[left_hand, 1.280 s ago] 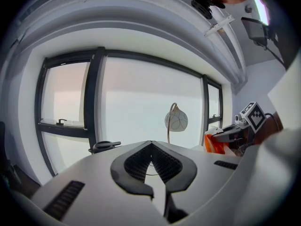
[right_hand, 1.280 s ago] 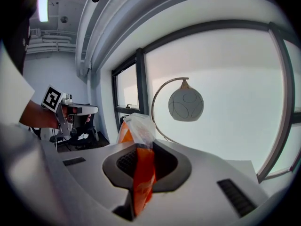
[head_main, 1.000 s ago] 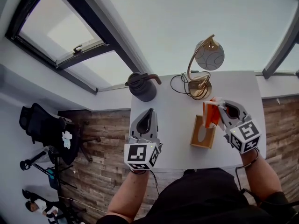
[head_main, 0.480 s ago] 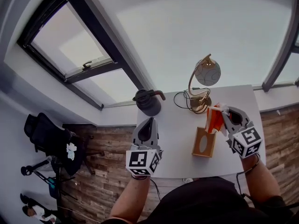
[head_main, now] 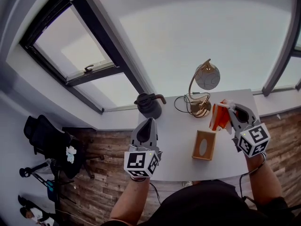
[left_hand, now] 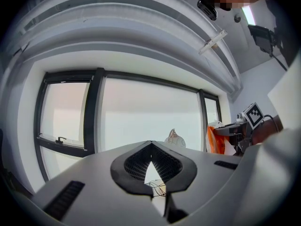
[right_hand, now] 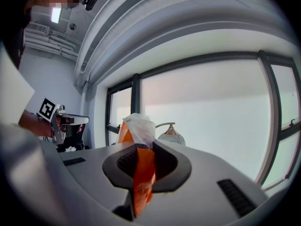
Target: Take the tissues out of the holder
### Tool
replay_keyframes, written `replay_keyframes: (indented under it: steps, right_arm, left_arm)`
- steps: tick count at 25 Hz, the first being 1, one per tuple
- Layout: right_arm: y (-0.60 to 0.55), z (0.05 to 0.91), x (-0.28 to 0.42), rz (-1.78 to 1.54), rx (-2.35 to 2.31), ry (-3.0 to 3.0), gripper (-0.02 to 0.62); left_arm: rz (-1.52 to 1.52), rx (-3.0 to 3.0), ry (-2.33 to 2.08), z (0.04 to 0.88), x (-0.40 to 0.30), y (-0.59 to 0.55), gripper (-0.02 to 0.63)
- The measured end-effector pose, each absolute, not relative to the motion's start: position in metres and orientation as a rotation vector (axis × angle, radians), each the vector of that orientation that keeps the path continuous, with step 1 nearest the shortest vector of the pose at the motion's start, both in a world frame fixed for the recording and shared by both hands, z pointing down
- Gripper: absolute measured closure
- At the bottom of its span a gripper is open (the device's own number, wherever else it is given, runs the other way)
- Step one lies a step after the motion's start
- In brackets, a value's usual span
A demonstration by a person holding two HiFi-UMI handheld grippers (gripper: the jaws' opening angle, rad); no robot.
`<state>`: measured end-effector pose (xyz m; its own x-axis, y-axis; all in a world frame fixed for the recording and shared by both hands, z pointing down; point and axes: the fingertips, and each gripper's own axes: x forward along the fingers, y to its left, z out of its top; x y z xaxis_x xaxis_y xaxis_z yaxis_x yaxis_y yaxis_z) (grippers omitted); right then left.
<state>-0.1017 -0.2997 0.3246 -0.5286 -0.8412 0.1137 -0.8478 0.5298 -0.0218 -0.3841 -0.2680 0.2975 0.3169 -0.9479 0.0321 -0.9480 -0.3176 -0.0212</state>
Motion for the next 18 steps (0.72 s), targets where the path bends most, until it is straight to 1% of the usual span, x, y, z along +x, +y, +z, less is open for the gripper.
replay_keyframes:
  steps: [7,18]
  right_arm:
    - [-0.309,0.307,-0.1,0.068,1.492,-2.686,0.568]
    - [-0.318,0.308,-0.106,0.079,1.48,-2.692,0.574]
  left_arm:
    - [0.047,2.572,-1.843,0.287,-0.384,-0.275,0.601]
    - [0.104,2.591,-1.827,0.293,-0.383,-0.285,0.601]
